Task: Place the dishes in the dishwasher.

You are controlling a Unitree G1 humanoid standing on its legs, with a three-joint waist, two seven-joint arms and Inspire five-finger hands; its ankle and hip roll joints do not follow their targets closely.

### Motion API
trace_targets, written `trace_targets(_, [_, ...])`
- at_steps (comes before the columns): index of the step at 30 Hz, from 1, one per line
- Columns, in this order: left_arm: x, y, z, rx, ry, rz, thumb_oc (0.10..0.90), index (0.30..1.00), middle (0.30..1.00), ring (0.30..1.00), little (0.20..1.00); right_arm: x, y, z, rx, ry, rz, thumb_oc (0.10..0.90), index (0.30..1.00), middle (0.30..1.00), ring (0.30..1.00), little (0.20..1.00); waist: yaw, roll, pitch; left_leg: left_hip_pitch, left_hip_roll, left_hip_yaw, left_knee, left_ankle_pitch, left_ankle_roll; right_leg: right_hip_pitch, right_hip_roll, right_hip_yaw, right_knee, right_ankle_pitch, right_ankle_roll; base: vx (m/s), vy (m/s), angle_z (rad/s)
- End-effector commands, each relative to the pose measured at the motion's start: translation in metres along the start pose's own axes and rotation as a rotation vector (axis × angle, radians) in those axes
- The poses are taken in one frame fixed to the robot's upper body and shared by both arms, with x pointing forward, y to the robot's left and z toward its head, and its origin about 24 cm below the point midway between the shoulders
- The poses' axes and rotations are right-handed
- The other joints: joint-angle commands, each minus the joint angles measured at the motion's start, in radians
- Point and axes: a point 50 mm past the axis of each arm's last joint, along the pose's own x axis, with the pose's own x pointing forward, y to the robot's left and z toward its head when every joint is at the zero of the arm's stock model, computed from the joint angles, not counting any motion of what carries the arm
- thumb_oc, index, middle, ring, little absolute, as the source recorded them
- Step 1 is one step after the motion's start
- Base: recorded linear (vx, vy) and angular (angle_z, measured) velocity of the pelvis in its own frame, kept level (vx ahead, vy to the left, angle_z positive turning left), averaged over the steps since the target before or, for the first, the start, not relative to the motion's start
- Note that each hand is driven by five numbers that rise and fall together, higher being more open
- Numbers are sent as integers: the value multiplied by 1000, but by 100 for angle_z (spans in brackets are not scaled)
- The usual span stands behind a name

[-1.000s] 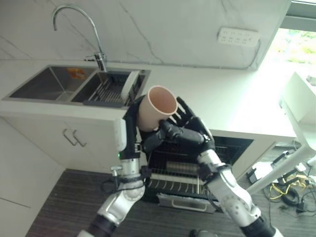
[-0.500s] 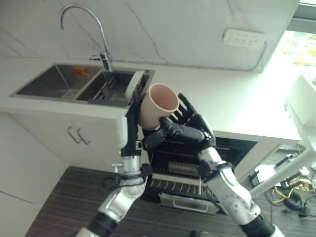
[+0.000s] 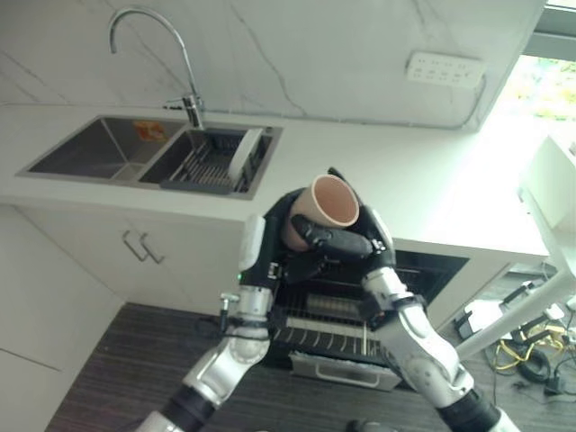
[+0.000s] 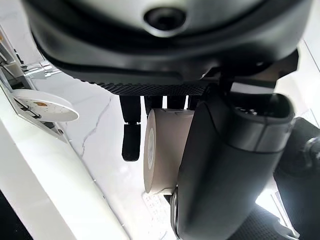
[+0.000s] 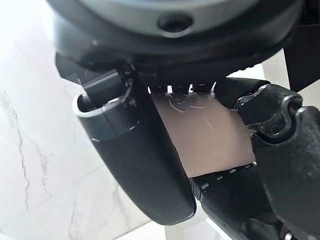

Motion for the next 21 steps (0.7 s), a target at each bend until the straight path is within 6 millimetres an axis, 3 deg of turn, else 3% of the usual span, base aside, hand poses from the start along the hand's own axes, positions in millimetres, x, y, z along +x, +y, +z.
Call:
trace_targets(1, [21, -19, 49, -99, -308, -99, 400, 300, 300, 300, 300, 22, 57, 66, 69, -354, 278, 800, 900, 900, 900, 900, 0, -19, -35, 11, 28, -15, 45, -92, -3, 100, -46, 34, -70, -19, 111, -30, 12, 0])
trace_targets(7, [20, -21, 55, -108, -354, -130, 400, 300, 300, 300, 300, 23, 58, 67, 70, -367, 278, 800, 900, 900, 900, 900, -2, -17, -34, 7, 28, -15, 45, -90, -3, 97, -47, 33, -70, -19, 110, -11, 3, 0])
trace_targets(8, [20, -22, 55, -111, -357, -136, 400, 300, 300, 300, 300, 23, 58, 67, 67, -365, 284, 580, 571, 571, 571, 571, -2, -16, -35, 7, 28, -14, 45, -90, -3, 97, -47, 33, -70, -19, 110, 0, 0, 0])
trace_targets(9, [19, -22, 55, -111, -358, -136, 400, 300, 300, 300, 300, 23, 59, 67, 68, -358, 291, 400, 300, 300, 300, 300, -2, -17, -35, 6, 29, -14, 45, -89, -3, 96, -47, 33, -70, -19, 110, 0, 0, 0])
trace_targets(21, [19, -16, 52, -108, -349, -152, 400, 300, 300, 300, 300, 24, 53, 68, -76, -380, 261, 400, 300, 300, 300, 300, 0, -17, -36, 5, 32, -12, 45, -87, -4, 97, -46, 32, -70, -20, 108, 0, 0, 0])
